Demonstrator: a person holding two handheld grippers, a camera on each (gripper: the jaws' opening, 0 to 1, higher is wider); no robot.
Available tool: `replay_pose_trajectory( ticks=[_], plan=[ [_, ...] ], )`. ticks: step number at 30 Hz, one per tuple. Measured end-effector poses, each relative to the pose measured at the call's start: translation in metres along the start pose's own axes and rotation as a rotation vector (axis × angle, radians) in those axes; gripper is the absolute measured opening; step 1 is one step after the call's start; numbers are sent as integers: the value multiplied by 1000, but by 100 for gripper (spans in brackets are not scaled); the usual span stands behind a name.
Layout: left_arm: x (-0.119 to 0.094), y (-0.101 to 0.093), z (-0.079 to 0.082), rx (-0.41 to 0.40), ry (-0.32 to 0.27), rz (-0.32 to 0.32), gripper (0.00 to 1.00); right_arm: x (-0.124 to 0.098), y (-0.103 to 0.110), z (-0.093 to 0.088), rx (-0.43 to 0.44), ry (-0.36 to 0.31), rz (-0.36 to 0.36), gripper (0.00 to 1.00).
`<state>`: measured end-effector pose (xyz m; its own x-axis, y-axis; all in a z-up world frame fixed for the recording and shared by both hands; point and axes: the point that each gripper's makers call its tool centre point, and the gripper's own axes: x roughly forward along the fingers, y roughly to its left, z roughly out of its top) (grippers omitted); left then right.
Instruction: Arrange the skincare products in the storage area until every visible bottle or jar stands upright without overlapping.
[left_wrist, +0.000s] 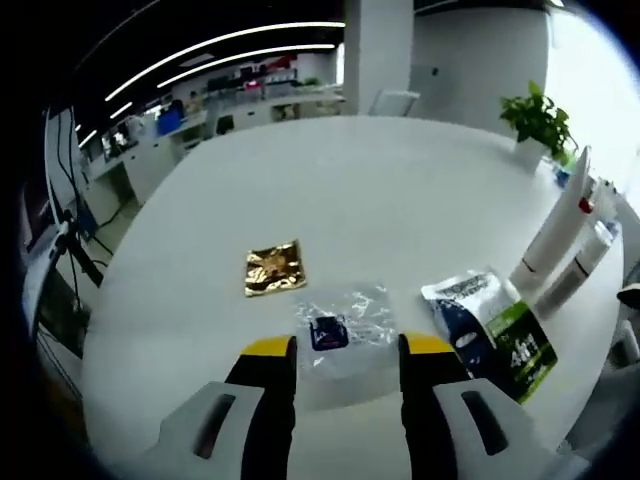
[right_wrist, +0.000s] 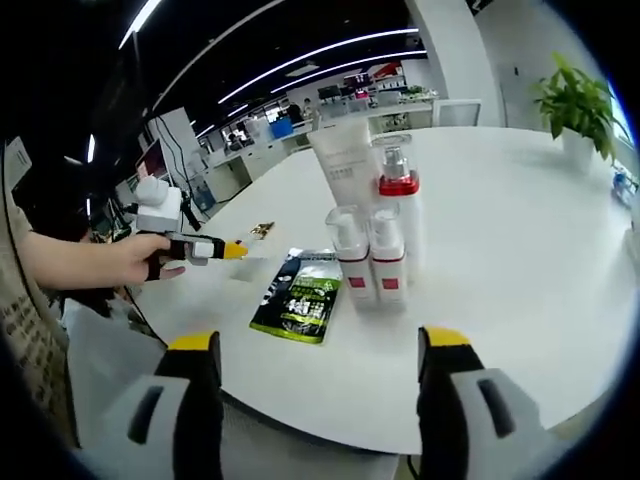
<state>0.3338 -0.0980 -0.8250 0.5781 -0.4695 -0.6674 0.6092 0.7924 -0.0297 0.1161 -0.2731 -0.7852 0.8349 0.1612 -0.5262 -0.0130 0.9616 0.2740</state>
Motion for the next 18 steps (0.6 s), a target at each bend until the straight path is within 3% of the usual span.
replay_pose_trajectory(
  ticks=[18],
  plan=[
    [-49,-23,-1,72,-68,-58,38,-2,4,2,11,-14,20,70]
  ],
)
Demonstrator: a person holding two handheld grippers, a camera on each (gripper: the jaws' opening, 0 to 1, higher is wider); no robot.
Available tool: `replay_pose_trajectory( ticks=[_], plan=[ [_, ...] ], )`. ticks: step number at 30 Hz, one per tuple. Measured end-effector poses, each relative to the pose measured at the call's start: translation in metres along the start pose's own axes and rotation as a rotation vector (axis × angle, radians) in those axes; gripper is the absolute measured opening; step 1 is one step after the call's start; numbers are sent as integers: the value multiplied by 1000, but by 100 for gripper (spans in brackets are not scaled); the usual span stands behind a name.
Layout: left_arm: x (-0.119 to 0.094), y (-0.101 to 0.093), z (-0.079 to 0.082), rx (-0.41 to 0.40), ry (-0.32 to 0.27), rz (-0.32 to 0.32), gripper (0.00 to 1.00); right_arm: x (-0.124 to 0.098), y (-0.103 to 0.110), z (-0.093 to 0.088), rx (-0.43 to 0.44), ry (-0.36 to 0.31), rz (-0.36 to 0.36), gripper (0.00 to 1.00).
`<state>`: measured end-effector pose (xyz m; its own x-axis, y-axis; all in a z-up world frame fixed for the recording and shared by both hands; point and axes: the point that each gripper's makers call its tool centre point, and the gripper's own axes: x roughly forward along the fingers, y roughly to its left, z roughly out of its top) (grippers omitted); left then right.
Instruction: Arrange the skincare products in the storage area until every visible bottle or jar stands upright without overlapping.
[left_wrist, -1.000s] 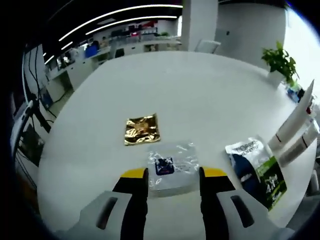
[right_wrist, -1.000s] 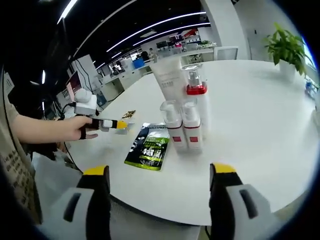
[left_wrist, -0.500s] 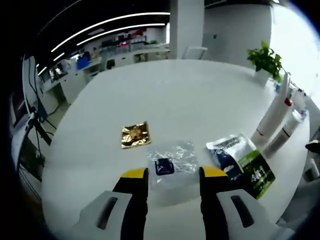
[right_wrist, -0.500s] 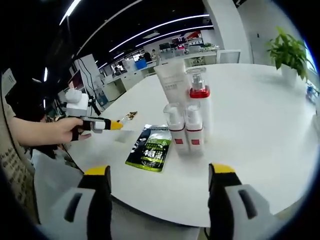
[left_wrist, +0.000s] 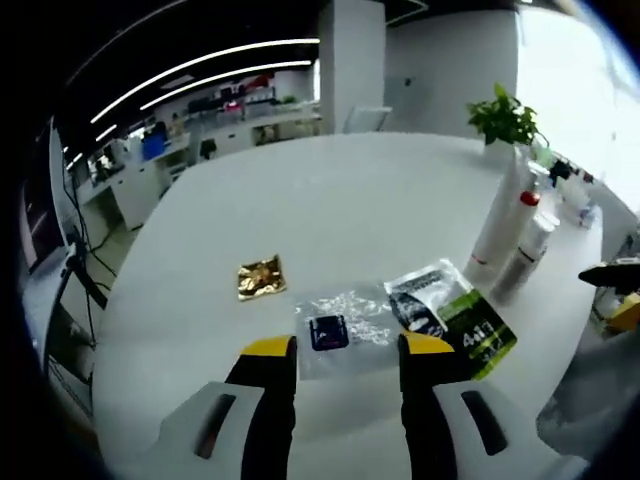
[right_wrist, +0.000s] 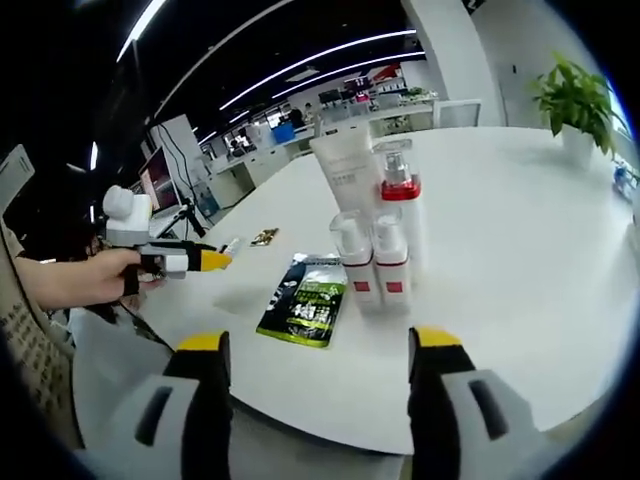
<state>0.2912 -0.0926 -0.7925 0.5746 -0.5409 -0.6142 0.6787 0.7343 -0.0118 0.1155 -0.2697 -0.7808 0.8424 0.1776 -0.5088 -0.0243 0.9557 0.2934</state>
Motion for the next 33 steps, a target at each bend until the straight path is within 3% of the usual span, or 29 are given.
replay_pose_trajectory(
  ticks=[18,22,26,33],
  plan=[
    [-53,-31,7,21,-67,-57,38,-9,9,9,-24,-31,25,56],
    [-63,-42,11,52,-84,-89,38,-14,22,15,-20,-36,81,44],
    [-75,-53,19,108,-121,-113,38,-16,36,24,-18,-56,125,42],
    [-92,-71,32,214,-162,-149,38,-17,73,48,107,-137,252,37]
  ],
)
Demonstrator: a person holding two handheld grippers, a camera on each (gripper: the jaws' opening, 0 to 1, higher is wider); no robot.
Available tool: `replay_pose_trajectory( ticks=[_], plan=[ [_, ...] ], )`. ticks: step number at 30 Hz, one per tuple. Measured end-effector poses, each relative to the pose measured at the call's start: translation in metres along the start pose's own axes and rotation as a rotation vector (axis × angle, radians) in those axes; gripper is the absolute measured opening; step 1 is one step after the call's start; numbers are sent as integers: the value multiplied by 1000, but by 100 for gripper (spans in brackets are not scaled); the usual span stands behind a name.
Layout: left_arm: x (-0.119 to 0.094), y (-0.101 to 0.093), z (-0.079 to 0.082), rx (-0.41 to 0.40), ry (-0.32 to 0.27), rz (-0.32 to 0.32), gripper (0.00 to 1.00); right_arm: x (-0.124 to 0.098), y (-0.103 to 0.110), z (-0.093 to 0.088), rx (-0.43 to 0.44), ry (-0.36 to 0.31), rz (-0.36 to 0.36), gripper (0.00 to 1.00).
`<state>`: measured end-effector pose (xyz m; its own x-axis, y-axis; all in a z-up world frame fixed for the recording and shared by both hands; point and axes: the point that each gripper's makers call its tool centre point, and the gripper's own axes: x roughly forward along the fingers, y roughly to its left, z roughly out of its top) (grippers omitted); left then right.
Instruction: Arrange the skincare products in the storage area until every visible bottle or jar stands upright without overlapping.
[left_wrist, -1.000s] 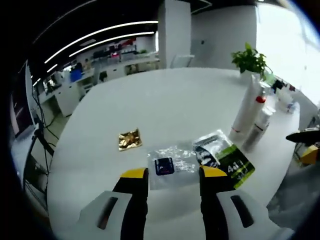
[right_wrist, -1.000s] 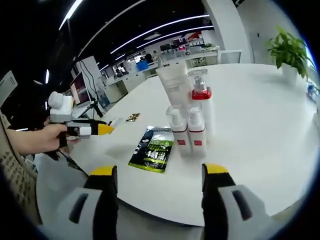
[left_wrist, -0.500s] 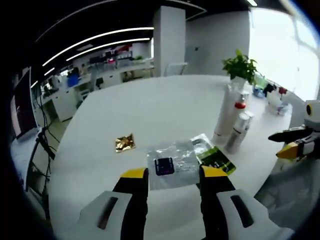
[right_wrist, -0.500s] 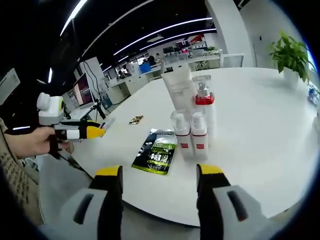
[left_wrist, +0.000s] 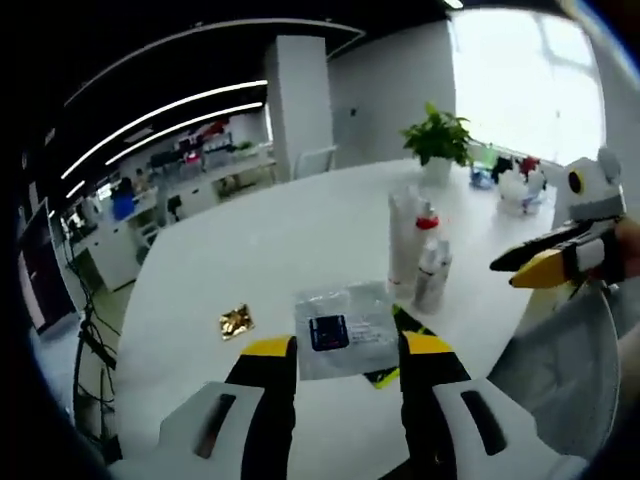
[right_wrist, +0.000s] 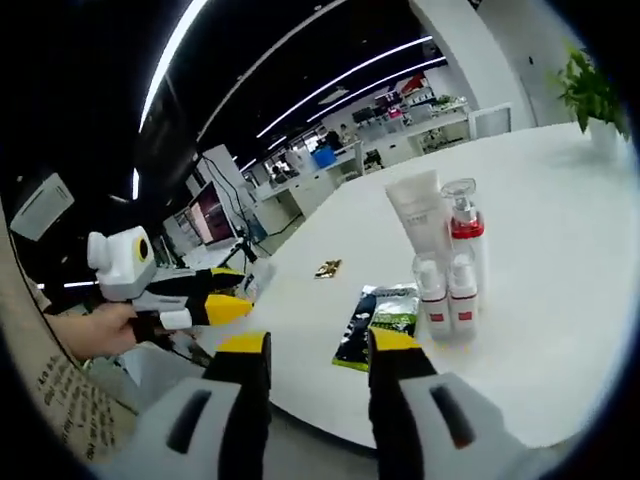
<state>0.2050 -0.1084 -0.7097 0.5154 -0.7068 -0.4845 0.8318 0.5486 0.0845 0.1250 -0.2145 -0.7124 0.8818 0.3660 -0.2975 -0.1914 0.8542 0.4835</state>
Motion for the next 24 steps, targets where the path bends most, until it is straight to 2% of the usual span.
replay_pose_trajectory(
  ticks=[3,10,18,24],
  plan=[
    [-4,-13,6,-1,-14,-43,38,4,6,3,27,-5,28,36],
    [-8,-33,8,52,-19,-88,38,20,25,23,107,-56,117,31],
    [-9,-51,6,35,-17,-146,38,31,37,5,150,-10,172,29],
    [-10,-62,2,44,-8,-184,38,32,34,3,234,-21,170,21]
  ],
)
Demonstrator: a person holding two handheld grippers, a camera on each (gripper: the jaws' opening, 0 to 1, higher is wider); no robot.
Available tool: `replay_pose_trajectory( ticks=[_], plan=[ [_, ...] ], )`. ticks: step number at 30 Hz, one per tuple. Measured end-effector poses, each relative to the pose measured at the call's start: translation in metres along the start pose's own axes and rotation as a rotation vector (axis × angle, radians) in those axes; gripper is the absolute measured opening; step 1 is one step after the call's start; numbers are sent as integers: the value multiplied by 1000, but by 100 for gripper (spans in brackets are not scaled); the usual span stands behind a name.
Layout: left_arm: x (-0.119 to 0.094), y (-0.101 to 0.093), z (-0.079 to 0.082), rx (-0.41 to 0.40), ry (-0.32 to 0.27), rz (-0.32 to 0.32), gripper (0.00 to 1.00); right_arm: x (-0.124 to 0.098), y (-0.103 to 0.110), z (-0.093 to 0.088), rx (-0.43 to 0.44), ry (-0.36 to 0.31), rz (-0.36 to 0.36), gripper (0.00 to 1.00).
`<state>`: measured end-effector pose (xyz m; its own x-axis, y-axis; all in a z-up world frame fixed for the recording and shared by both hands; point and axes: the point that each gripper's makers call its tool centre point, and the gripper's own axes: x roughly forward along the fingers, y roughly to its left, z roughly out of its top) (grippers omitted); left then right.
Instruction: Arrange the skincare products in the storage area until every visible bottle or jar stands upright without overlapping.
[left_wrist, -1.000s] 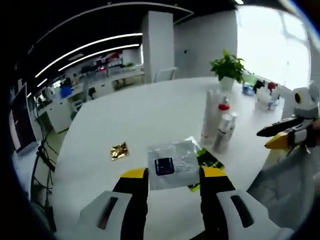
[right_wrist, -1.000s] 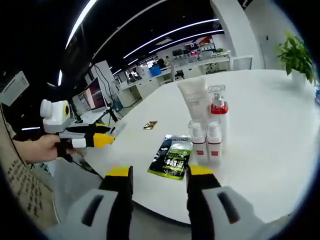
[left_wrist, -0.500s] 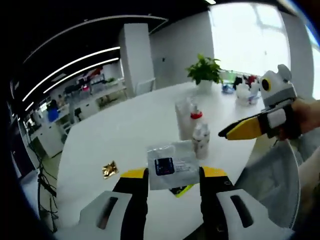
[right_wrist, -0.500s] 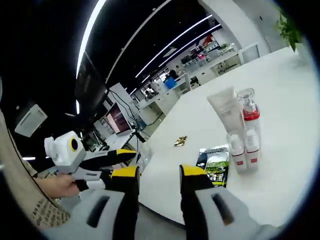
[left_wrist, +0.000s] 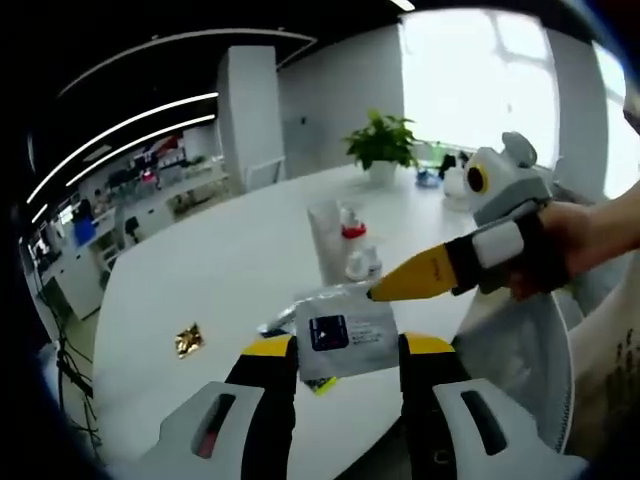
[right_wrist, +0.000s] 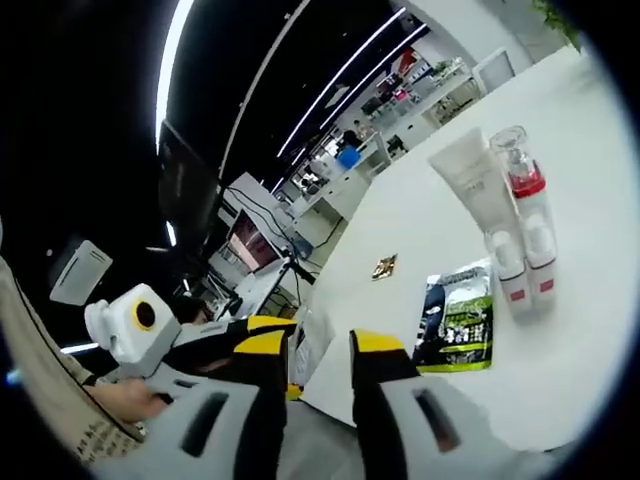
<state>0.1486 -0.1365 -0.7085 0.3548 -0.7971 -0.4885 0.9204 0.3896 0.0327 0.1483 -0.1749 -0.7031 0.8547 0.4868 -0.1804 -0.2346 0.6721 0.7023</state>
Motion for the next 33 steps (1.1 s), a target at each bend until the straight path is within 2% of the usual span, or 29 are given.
replay_pose_trajectory(
  ticks=[4,5,7,10,17,18,20,22,23,28,30,33],
  plan=[
    [1,-5,0,-13,-1,-21,37,-1,3,0,30,3,20,3],
    [1,-7,-2,-18,2,-28,37,-1,3,0,15,-2,25,1],
    [2,-8,-3,-25,4,-34,37,-3,1,-5,-49,30,21,2],
    [3,-9,-5,-39,9,-39,37,-4,7,-4,45,20,48,1],
    [4,-10,-7,-83,12,-69,38,-6,5,-2,23,26,48,1],
    [4,-11,-7,-102,8,-85,39,-6,4,-1,18,25,46,1],
    [4,-18,-9,-238,-1,-149,49,-7,2,2,21,21,47,1],
    [4,-15,-11,-352,-15,-169,56,-8,1,4,26,19,54,1],
    [3,-13,-13,-395,-19,-188,56,-9,2,4,22,21,62,1],
    [-2,-3,-22,-420,-13,-221,44,-10,10,4,18,45,121,1],
    [-4,-3,-17,-476,-38,-265,38,-10,14,3,18,58,141,1],
    [-6,5,-14,-510,-65,-270,30,-8,18,1,4,75,158,1]
  ],
)
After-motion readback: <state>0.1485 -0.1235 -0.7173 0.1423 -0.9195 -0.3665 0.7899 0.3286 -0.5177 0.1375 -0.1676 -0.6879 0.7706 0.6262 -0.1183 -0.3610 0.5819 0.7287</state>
